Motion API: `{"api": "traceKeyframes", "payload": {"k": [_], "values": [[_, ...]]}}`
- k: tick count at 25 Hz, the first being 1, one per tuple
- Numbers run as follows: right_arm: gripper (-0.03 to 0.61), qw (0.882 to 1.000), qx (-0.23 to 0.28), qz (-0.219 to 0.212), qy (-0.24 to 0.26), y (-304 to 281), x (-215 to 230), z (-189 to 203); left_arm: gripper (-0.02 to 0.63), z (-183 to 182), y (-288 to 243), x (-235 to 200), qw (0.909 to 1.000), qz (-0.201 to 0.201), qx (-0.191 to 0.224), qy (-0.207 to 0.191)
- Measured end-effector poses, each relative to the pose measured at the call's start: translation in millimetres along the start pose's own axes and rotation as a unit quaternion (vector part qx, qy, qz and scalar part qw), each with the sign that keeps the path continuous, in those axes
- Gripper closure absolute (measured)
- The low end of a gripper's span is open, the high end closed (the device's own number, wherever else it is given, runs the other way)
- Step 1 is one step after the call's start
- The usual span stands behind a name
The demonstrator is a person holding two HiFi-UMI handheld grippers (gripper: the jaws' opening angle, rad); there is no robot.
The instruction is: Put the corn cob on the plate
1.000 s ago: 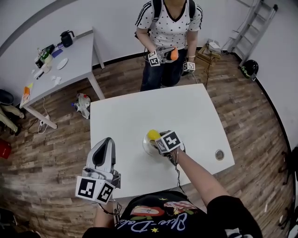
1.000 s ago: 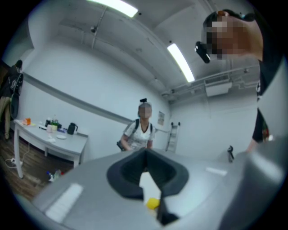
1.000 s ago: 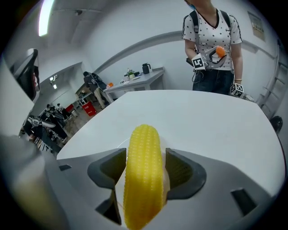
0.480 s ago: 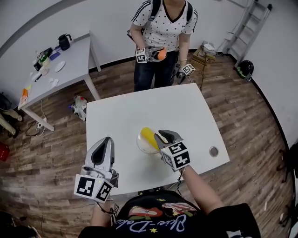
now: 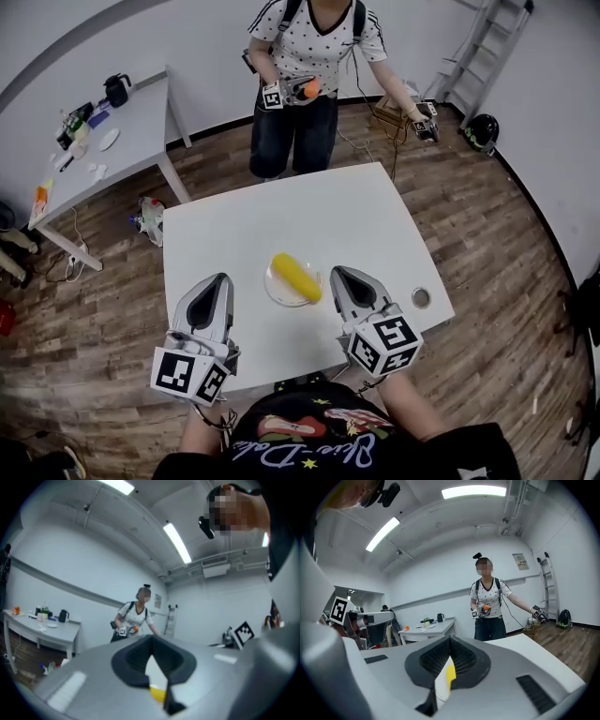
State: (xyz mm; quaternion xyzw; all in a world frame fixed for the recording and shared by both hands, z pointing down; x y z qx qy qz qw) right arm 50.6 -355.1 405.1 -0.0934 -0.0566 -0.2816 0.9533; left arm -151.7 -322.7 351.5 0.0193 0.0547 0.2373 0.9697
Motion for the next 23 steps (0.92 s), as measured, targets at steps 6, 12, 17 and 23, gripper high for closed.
{"api": "traceKeyframes", "payload": {"k": [6, 12, 17, 23], "values": [[0.566, 1.000, 0.007, 0.020, -0.003, 6, 4, -2, 0.611, -1, 0, 0, 1.0000, 0.005, 0.000, 0.000], [0.566, 0.999, 0.004, 0.048, -0.008, 10, 12, 5, 0.611, 0, 4, 1, 1.0000, 0.008, -0.002, -0.003], [0.565, 0.999, 0.003, 0.040, -0.028, 9, 11, 6, 0.611, -1, 7, -1, 1.0000, 0.005, -0.001, -0.007], [0.566, 0.999, -0.006, 0.047, -0.022, 5, 15, 5, 0.611, -2, 5, -3, 1.0000, 0.007, 0.001, -0.007]]}}
Point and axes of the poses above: the fingertips, and each gripper's own axes: y backward along the fingers, x to its right, z out of its underside, the point moved 2 cm from there along y, backward along the fingers
